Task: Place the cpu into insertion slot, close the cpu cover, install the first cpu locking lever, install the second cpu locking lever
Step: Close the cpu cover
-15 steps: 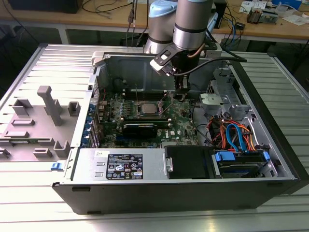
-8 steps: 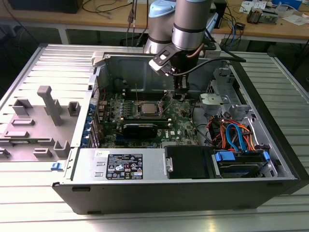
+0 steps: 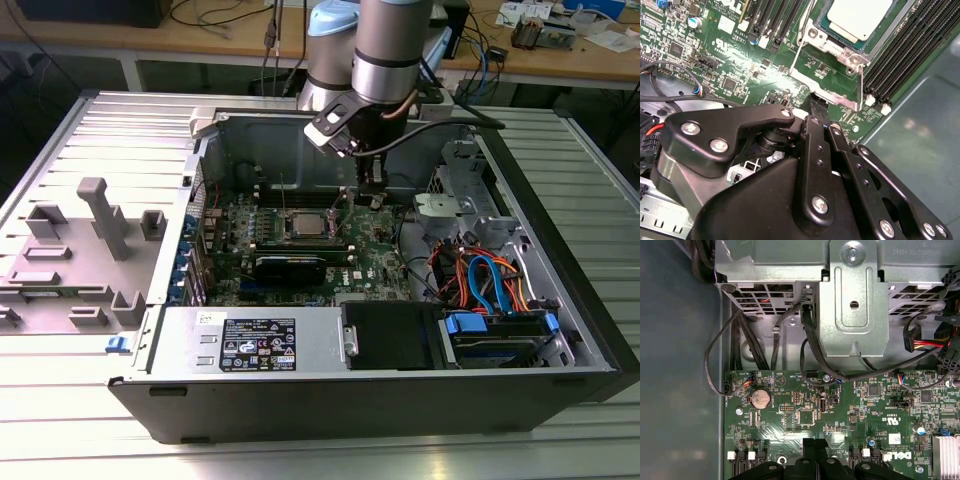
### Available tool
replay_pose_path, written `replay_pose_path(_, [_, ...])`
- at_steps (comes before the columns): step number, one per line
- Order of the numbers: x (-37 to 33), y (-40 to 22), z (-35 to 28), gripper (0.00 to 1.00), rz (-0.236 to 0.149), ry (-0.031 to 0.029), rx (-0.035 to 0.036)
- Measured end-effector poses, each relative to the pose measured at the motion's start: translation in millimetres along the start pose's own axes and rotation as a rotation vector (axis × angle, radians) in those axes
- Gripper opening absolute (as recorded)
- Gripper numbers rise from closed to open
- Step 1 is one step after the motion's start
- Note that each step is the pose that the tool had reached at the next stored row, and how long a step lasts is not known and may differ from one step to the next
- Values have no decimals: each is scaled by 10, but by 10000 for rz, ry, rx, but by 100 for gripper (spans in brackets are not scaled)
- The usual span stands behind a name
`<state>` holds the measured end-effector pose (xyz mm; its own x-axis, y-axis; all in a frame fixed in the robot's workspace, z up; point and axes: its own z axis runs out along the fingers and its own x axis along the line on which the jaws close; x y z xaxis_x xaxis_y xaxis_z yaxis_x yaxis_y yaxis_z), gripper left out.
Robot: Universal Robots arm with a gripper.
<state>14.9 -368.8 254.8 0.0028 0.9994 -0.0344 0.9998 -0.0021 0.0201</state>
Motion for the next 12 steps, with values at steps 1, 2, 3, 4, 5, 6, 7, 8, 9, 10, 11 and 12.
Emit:
replay_pose_path(1, [0,-5,0,11,0,0,0])
replay_pose_path(2, [0,-10,0,11,1,1,0])
replay_pose_path(3, [0,-12,0,11,1,0,0])
replay_pose_path(4, [0,-13,0,11,0,0,0])
replay_pose_path(5, [0,-15,0,11,1,0,0])
replay_pose_path(6, [0,-17,0,11,2,0,0])
replay_pose_path(7, [0,-18,0,11,2,-1,0])
replay_pose_path(8, [0,-21,0,11,1,0,0])
replay_pose_path(9, [0,-23,0,11,1,0,0])
replay_pose_path(10, [0,-25,0,11,1,0,0])
replay_pose_path(11, [0,-29,0,11,1,0,0])
replay_pose_path(12, [0,-33,0,11,1,0,0])
